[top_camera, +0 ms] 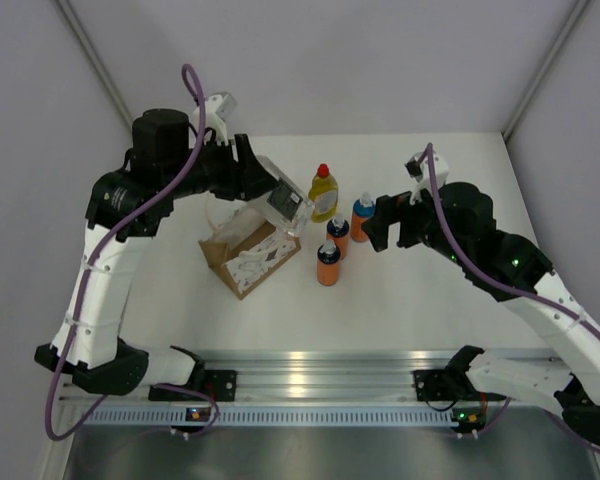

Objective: Take the personal care products out of the canvas bag

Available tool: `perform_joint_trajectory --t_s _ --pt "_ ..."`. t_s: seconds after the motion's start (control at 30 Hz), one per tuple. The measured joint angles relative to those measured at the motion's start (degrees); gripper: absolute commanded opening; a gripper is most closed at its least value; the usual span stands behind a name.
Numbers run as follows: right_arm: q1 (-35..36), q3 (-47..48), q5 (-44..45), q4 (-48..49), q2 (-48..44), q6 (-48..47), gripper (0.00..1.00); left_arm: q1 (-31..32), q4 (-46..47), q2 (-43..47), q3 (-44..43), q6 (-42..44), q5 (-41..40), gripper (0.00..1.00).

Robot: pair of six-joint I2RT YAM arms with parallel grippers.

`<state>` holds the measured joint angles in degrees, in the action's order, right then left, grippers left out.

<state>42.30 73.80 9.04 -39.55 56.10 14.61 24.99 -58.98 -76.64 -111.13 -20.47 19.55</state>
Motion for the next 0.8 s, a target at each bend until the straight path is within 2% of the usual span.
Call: perform_joint_trajectory --t_s 0.2,0.37,0.47,0.8 --pt "0.0 0.0 2.7 0.0 -0.6 0.5 0.98 0.2 0.0 0.1 -0.3 -1.4 8.7 0.0" --pt "-0.1 -0.3 8.0 0.0 -2.4 2.0 0.98 1.2 0.8 3.7 8.0 -1.7 9.2 0.0" --pt "-0.1 -0.3 9.9 0.0 -3.2 2.6 0.99 5.2 0.5 6.0 13.3 -1.9 4.4 0.0" --pt "-0.3 -0.2 13.7 -0.1 -1.6 4.1 0.99 32.7 0.4 8.6 23.1 -3.8 -27.1 0.0"
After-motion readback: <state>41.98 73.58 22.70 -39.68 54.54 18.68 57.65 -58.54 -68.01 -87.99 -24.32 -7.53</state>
